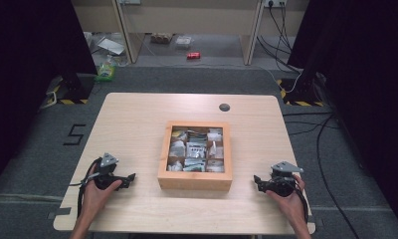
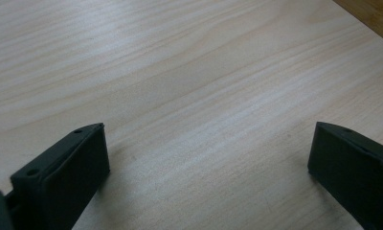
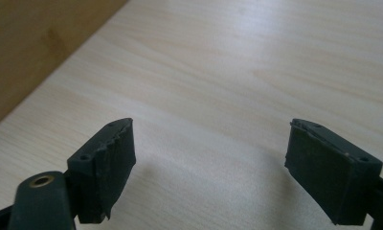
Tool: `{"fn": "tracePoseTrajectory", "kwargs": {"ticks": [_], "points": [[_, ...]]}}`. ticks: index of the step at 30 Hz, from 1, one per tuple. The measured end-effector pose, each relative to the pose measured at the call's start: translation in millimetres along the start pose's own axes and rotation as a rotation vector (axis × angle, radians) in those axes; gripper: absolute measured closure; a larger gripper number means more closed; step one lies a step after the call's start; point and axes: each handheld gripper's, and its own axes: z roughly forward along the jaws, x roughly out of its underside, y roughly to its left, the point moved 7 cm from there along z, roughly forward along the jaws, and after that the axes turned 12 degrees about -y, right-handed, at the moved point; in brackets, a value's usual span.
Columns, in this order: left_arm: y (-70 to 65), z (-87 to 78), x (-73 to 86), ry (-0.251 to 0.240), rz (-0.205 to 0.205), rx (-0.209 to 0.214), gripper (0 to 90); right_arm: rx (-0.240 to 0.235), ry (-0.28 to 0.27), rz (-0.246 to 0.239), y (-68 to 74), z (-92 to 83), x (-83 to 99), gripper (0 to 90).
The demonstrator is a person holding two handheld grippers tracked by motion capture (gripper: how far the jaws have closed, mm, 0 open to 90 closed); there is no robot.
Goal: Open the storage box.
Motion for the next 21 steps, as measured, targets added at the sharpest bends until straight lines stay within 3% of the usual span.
{"fn": "tracePoseTrajectory", "kwargs": {"ticks": [8, 14, 21], "points": [[0.0, 0.0, 0.0, 0.0, -0.001, 0.0, 0.0, 0.0, -0.078, 0.05, 9.8, -13.5, -16.0, 19.6], [0.0, 0.0, 0.0, 0.0, 0.0, 0.0, 0.0, -0.045, -0.09, 0.011, 32.7, -32.9, -10.6, 21.0], [0.0, 0.0, 0.0, 0.0, 0.0, 0.0, 0.0, -0.092, -0.098, -0.007, 53.4, -40.3, -11.1, 22.1]]}}
